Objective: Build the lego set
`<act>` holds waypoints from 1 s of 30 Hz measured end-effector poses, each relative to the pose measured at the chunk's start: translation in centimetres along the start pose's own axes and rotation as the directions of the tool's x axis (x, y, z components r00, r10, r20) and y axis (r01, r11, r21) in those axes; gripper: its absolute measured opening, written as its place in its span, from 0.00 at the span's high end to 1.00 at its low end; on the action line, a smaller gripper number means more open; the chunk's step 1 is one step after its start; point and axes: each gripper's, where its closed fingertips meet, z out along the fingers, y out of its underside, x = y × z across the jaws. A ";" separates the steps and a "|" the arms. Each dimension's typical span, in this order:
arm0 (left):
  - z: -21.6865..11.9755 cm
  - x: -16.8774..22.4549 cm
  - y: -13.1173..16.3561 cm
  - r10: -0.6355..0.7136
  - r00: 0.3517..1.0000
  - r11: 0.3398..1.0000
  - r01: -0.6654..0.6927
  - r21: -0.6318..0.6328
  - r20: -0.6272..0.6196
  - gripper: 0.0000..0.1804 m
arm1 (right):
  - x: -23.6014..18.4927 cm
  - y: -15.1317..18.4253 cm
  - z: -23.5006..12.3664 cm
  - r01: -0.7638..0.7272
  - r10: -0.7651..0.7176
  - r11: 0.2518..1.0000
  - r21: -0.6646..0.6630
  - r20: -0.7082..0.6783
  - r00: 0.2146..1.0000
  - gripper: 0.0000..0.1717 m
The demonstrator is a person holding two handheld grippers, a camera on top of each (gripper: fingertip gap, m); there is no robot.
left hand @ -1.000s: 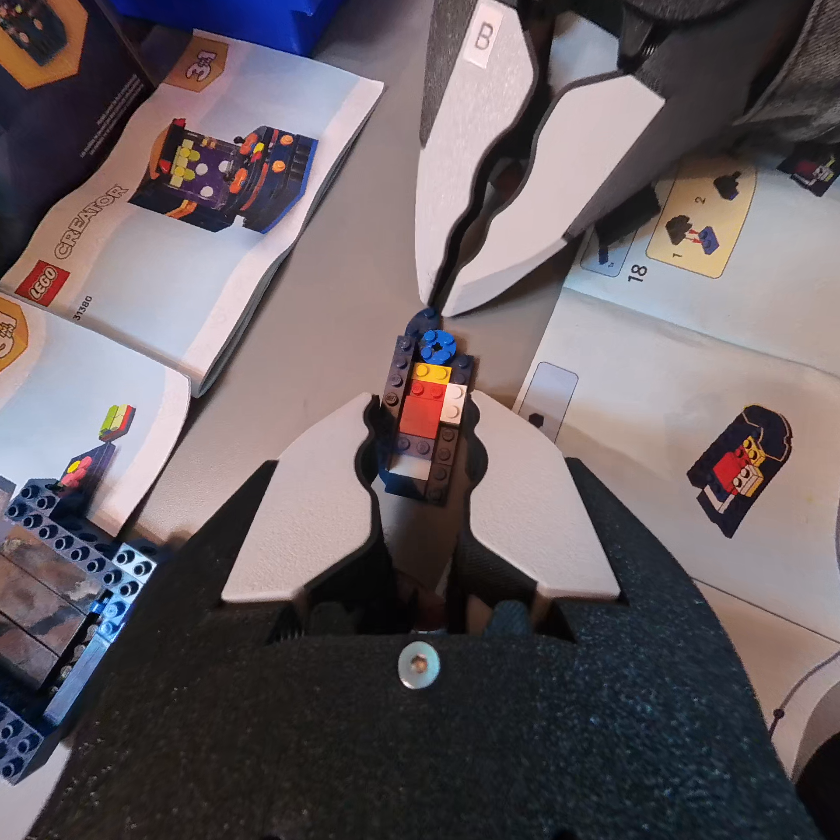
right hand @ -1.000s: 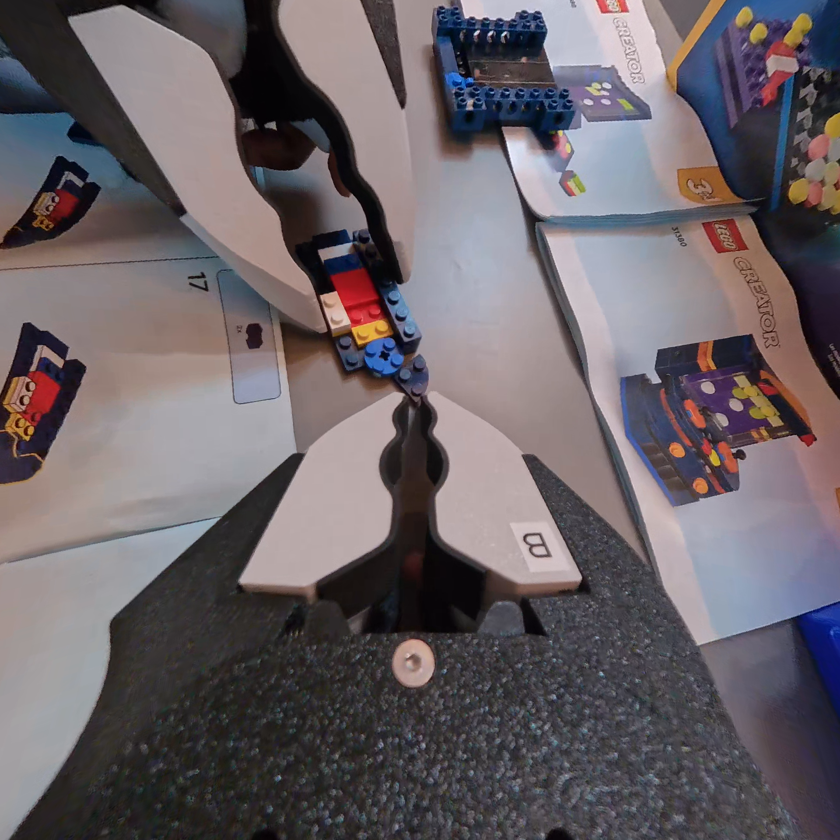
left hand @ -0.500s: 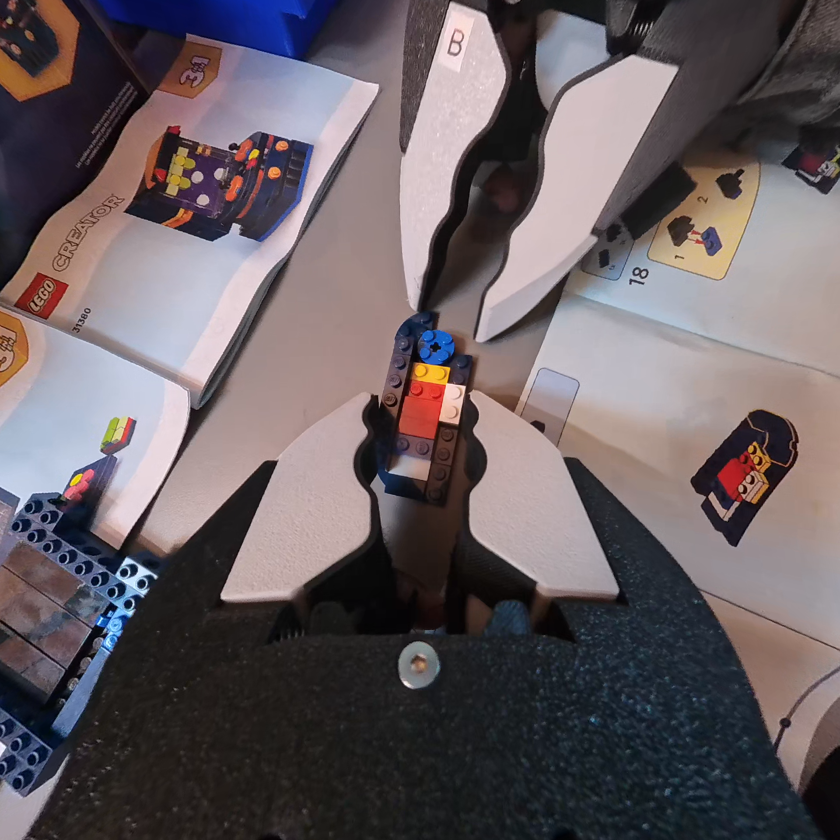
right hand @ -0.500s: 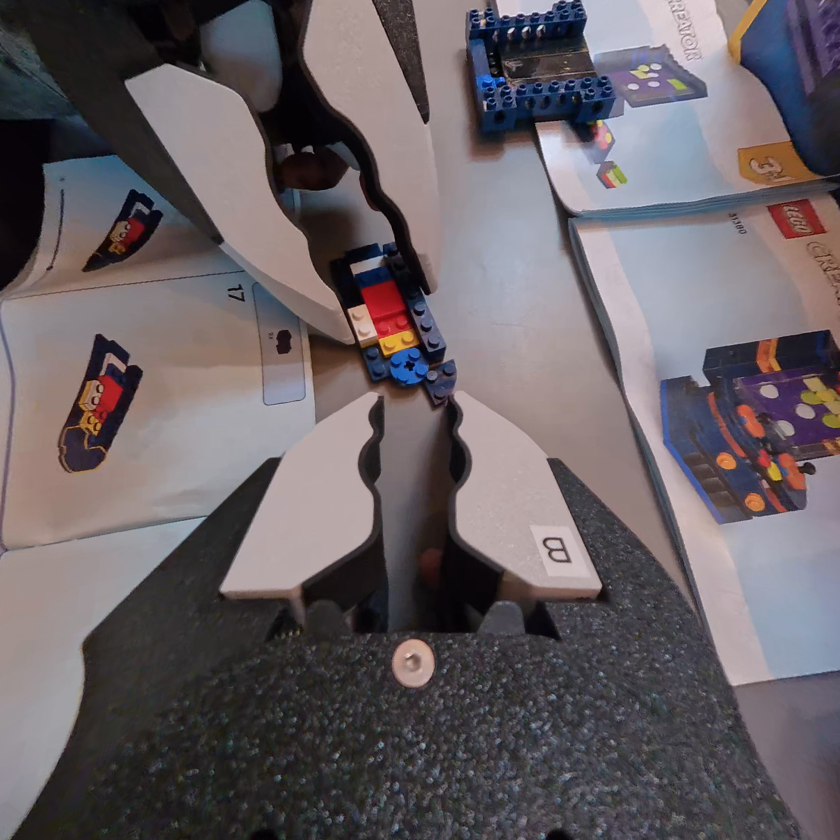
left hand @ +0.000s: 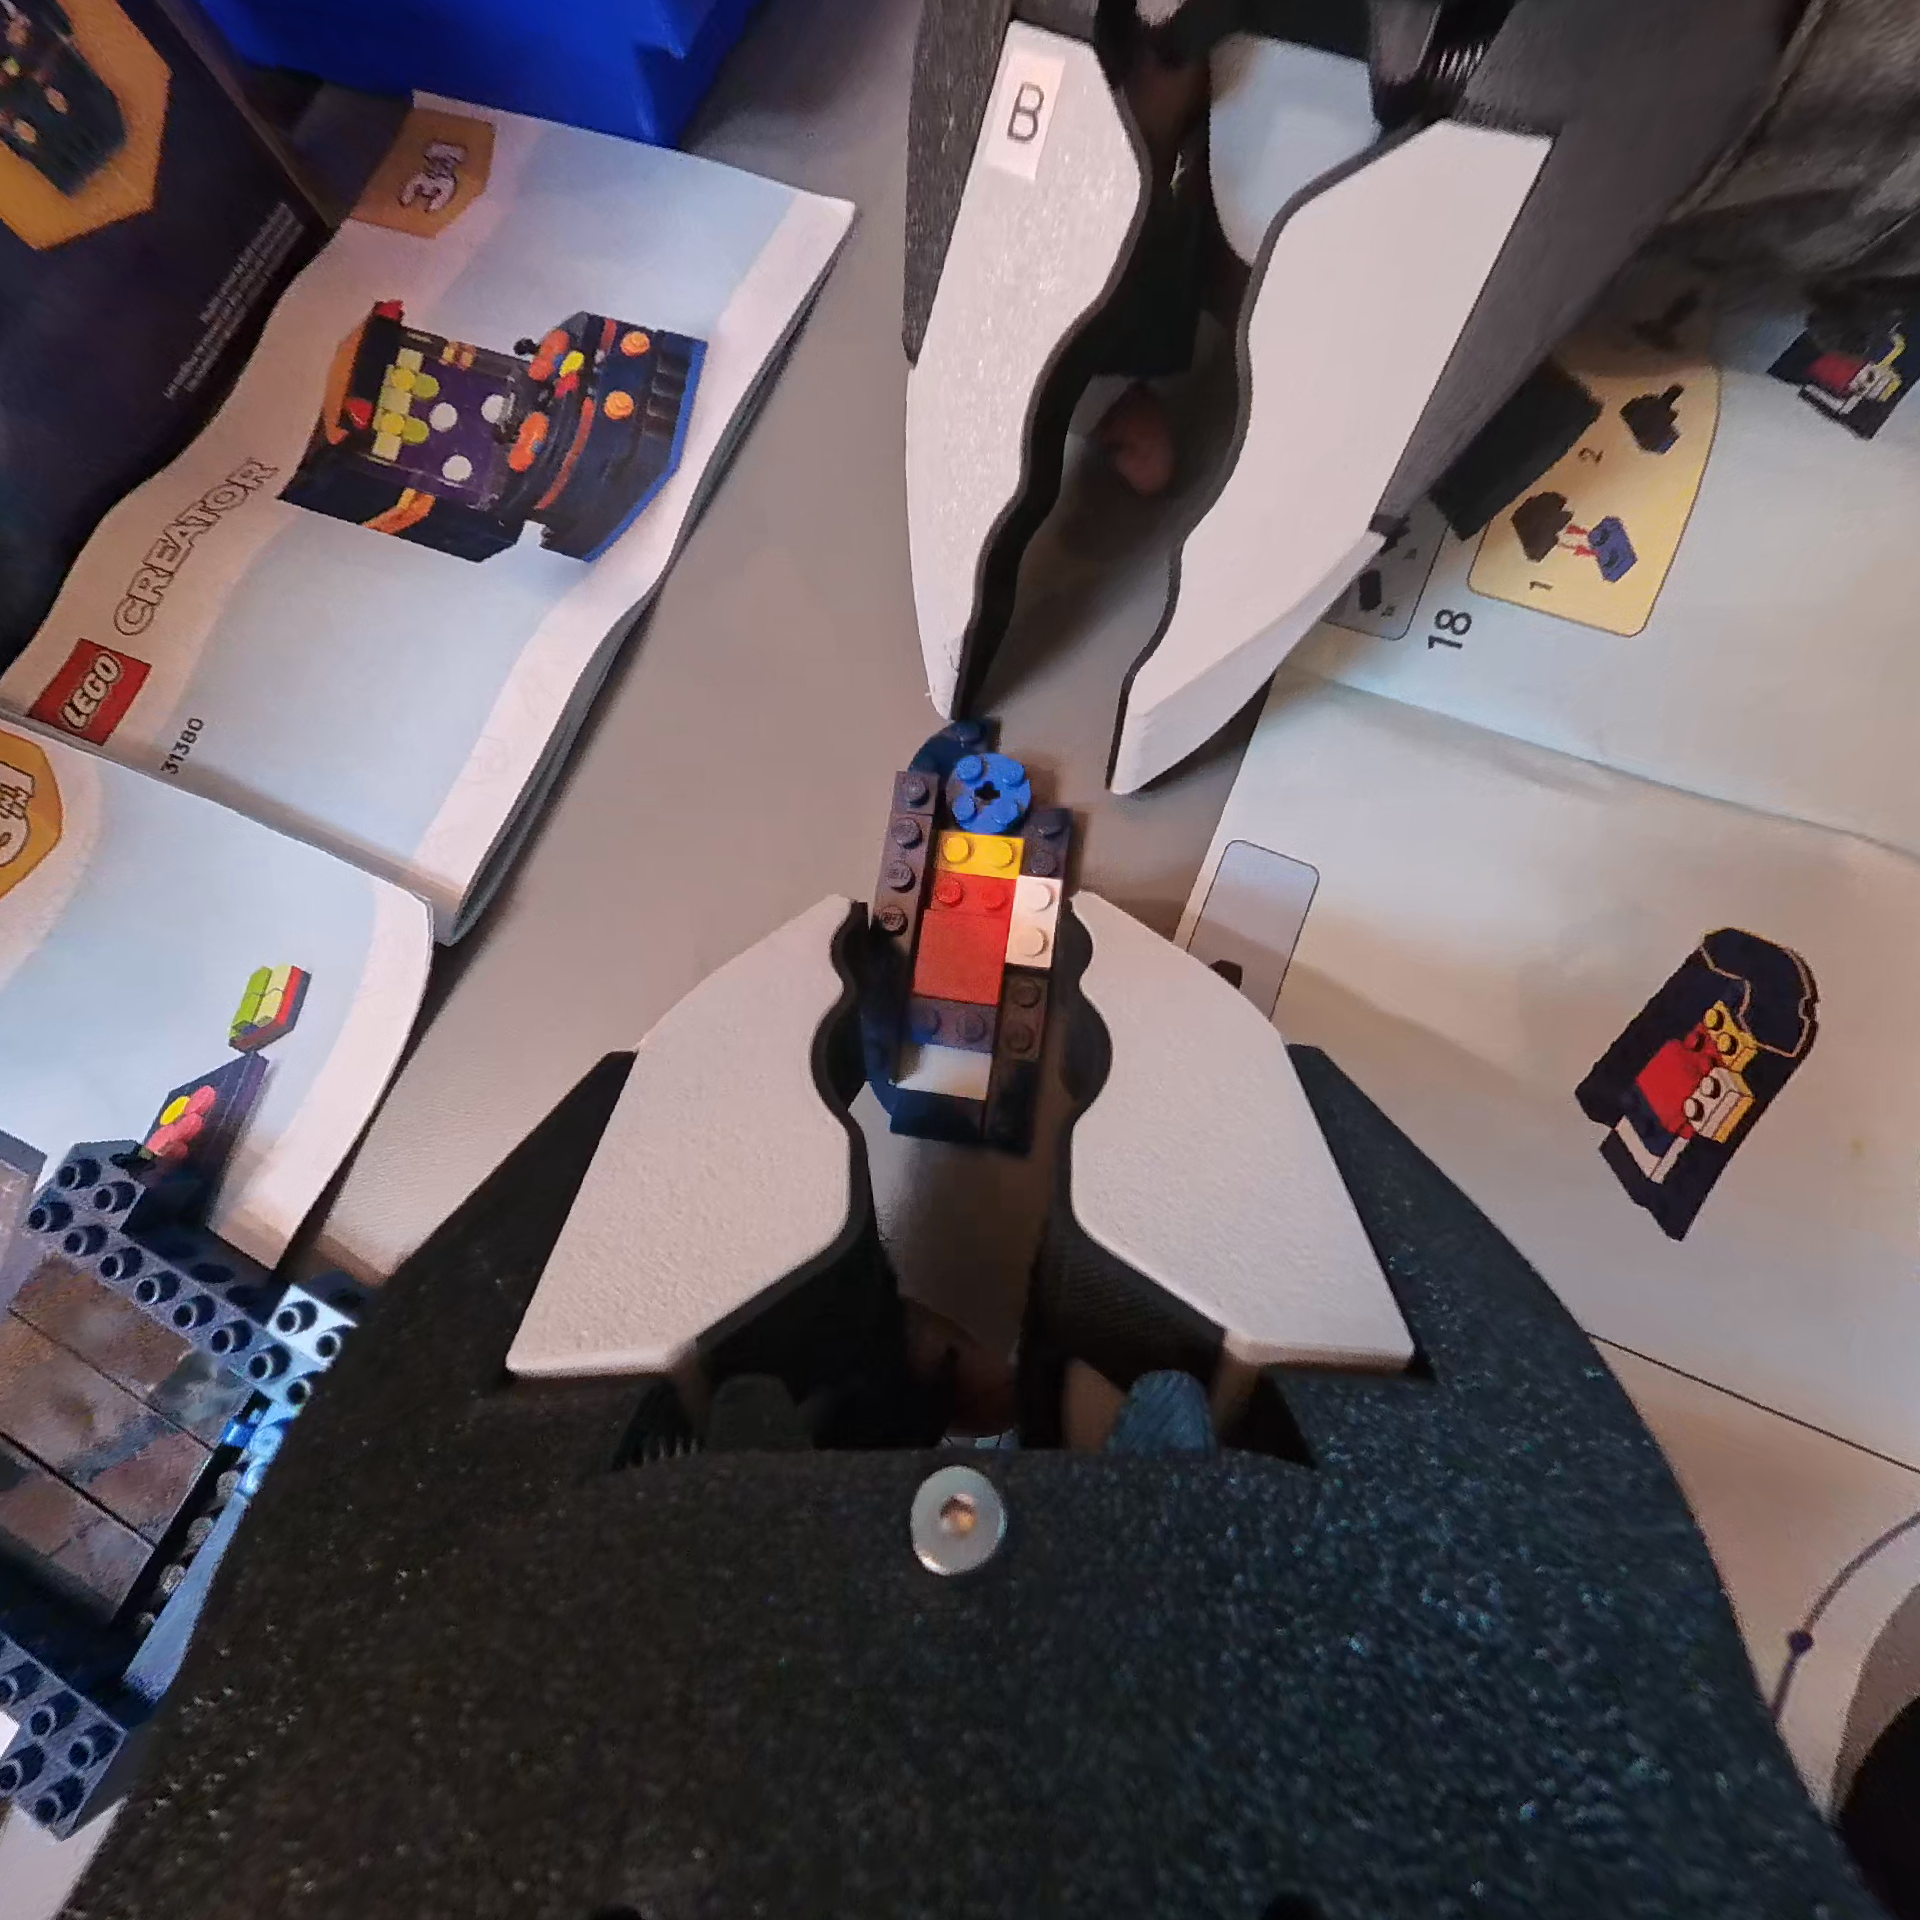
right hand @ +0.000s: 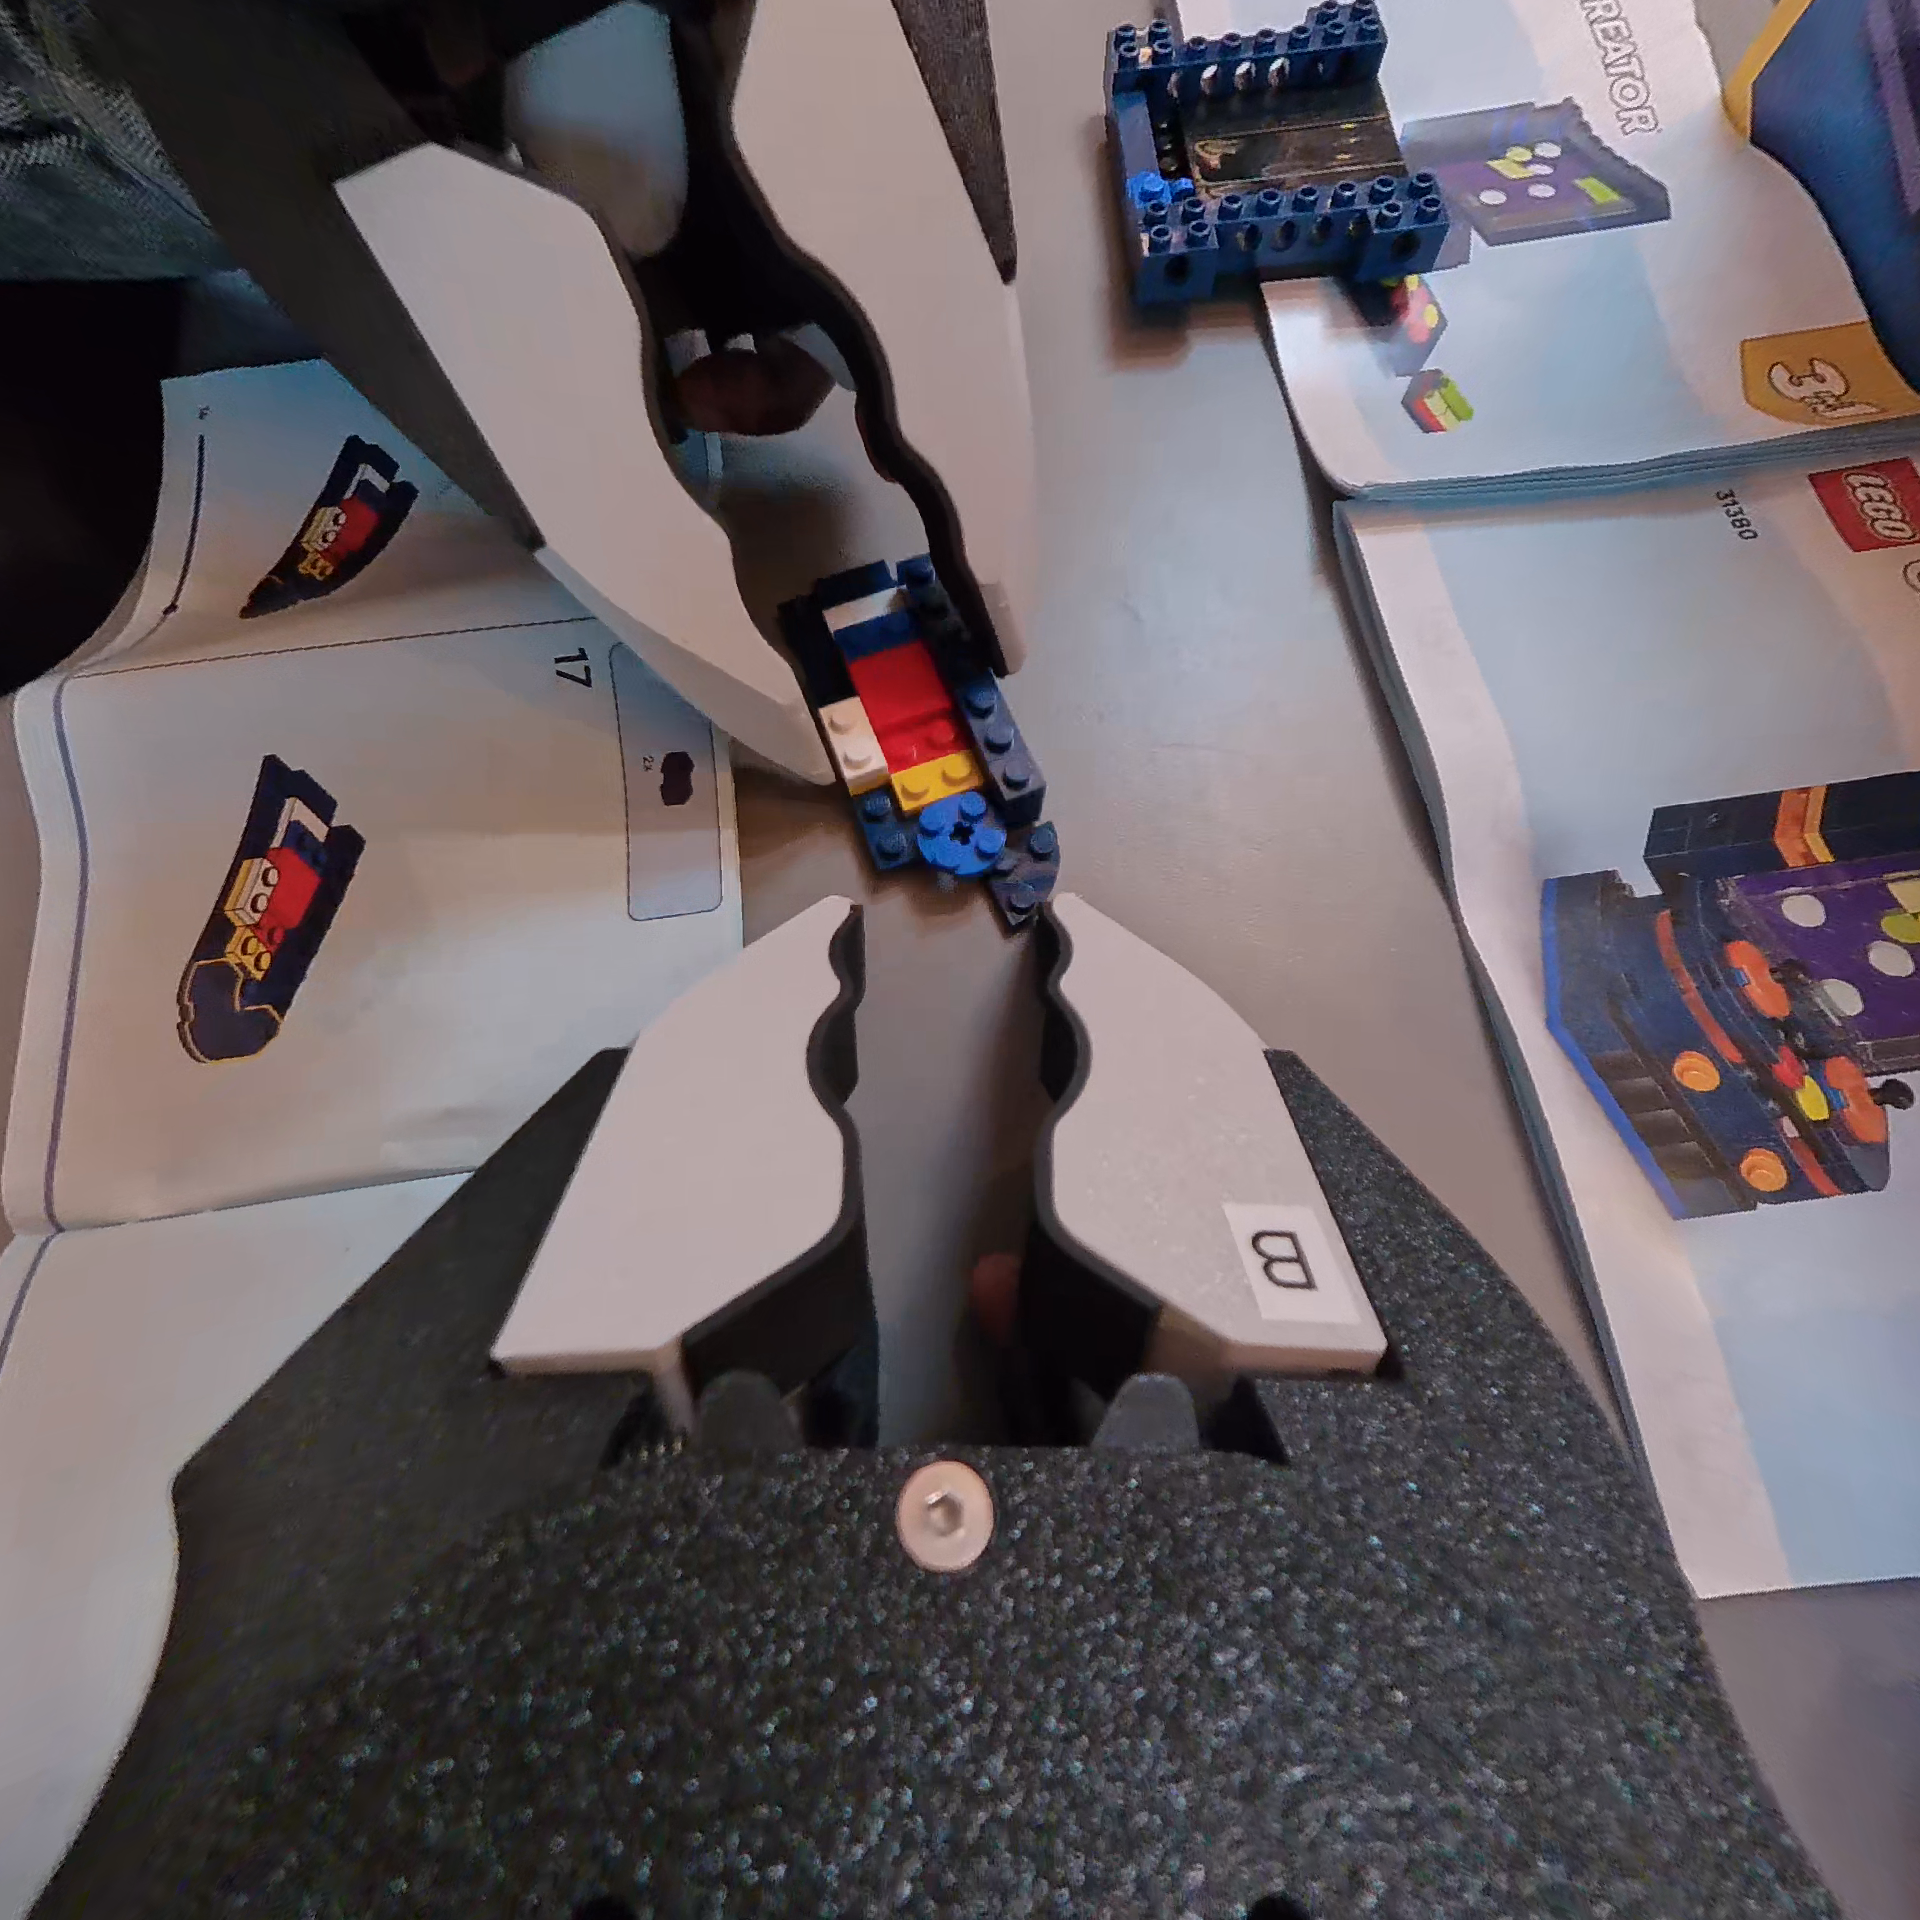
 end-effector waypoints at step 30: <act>0.3 0.3 -0.2 0.071 0.997 0.997 -0.073 -0.032 -0.042 0.82 | -1.0 -0.2 0.2 0.012 -0.012 1.000 0.004 0.066 0.998 0.68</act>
